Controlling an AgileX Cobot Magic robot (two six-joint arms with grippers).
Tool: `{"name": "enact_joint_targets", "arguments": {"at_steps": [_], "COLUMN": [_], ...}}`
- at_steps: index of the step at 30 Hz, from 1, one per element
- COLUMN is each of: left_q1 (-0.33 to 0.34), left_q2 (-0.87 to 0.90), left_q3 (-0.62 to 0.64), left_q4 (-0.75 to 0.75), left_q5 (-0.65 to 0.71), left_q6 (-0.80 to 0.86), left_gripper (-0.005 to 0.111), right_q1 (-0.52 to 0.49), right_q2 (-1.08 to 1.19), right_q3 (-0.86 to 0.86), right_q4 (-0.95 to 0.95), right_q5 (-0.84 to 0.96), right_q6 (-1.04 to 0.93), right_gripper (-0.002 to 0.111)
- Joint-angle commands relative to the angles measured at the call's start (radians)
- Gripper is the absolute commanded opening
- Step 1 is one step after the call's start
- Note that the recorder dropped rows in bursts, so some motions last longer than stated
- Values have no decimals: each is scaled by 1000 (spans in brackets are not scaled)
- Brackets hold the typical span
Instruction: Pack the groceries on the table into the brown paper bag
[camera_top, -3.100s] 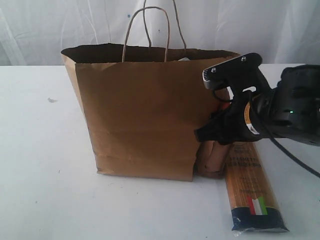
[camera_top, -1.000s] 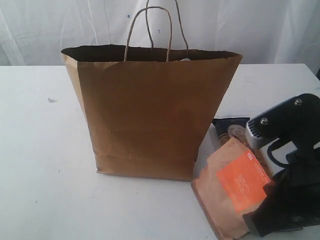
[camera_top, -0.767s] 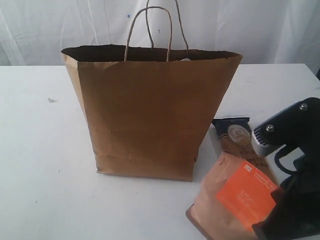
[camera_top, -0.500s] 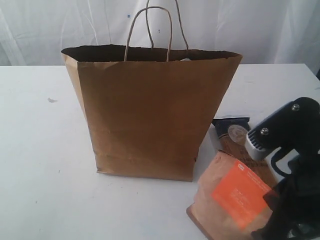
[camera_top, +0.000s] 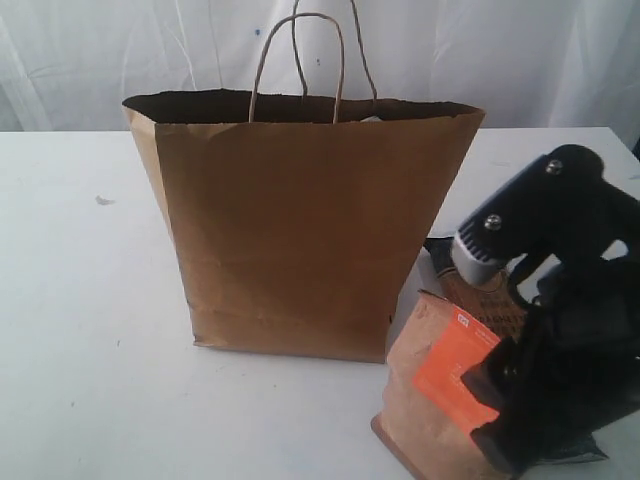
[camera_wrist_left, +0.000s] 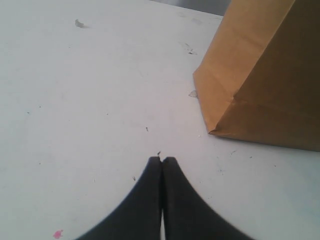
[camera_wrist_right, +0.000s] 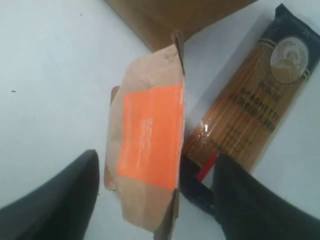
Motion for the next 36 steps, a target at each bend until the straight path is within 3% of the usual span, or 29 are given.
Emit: {"name": "enact_joint_targets", "arguments": {"at_steps": [1, 14, 25, 28, 29, 30, 31, 36], "left_q1": [2, 2, 2, 2, 2, 2, 2, 2], "left_q2": [-4, -4, -4, -4, -4, -4, -4, -4], "left_q3": [5, 5, 5, 5, 5, 5, 5, 5], "left_q4": [0, 0, 0, 0, 0, 0, 0, 0], "left_q5": [-4, -4, -4, -4, -4, -4, -4, -4], "left_q6": [-4, -4, -4, -4, -4, -4, -4, -4], "left_gripper": [0, 0, 0, 0, 0, 0, 0, 0], "right_q1": [2, -18, -49, -49, -49, -49, -49, -49], "right_q2": [107, 360, 424, 439, 441, 441, 441, 351], "right_q3": [-45, -91, -54, -47, -47, -47, -49, -90], "right_q4": [-17, -99, 86, 84, 73, 59, 19, -6], "right_q5": [-11, -8, -50, -63, -67, -68, -64, -32], "right_q6": [-38, -67, -181, -179, -175, -162, -97, -92], "right_gripper": [61, 59, 58, 44, 23, 16, 0, 0]}}
